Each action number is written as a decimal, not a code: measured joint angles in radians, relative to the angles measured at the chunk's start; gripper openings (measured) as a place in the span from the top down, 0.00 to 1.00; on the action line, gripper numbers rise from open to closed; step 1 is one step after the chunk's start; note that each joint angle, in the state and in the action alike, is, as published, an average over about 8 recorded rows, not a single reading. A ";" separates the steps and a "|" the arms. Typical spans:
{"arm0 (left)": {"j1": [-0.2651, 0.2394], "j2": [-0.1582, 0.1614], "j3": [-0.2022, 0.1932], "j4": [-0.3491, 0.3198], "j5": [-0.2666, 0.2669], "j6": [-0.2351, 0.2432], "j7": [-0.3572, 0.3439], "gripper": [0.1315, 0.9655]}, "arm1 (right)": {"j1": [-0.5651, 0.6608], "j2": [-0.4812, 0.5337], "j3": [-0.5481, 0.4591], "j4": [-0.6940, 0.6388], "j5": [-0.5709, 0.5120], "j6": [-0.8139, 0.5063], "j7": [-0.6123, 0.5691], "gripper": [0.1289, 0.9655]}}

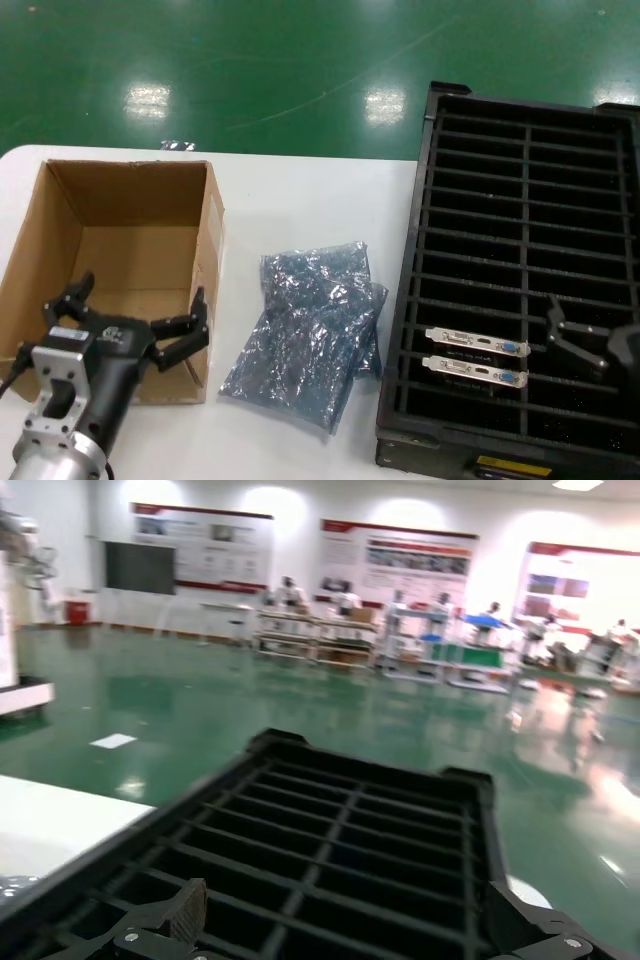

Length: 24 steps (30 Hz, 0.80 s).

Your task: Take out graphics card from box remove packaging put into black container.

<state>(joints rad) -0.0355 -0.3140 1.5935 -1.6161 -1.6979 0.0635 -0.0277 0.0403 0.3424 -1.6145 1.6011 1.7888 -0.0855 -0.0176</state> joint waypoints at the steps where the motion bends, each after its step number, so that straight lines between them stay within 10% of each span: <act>1: 0.005 0.002 0.001 0.002 -0.014 -0.009 0.004 0.00 | -0.005 -0.006 0.002 0.000 0.002 0.012 0.002 0.00; 24: 0.021 0.008 0.004 0.010 -0.061 -0.038 0.017 0.00 | -0.024 -0.025 0.009 -0.001 0.007 0.051 0.011 0.00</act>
<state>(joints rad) -0.0144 -0.3057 1.5974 -1.6065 -1.7585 0.0256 -0.0111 0.0164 0.3172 -1.6059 1.6004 1.7955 -0.0345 -0.0070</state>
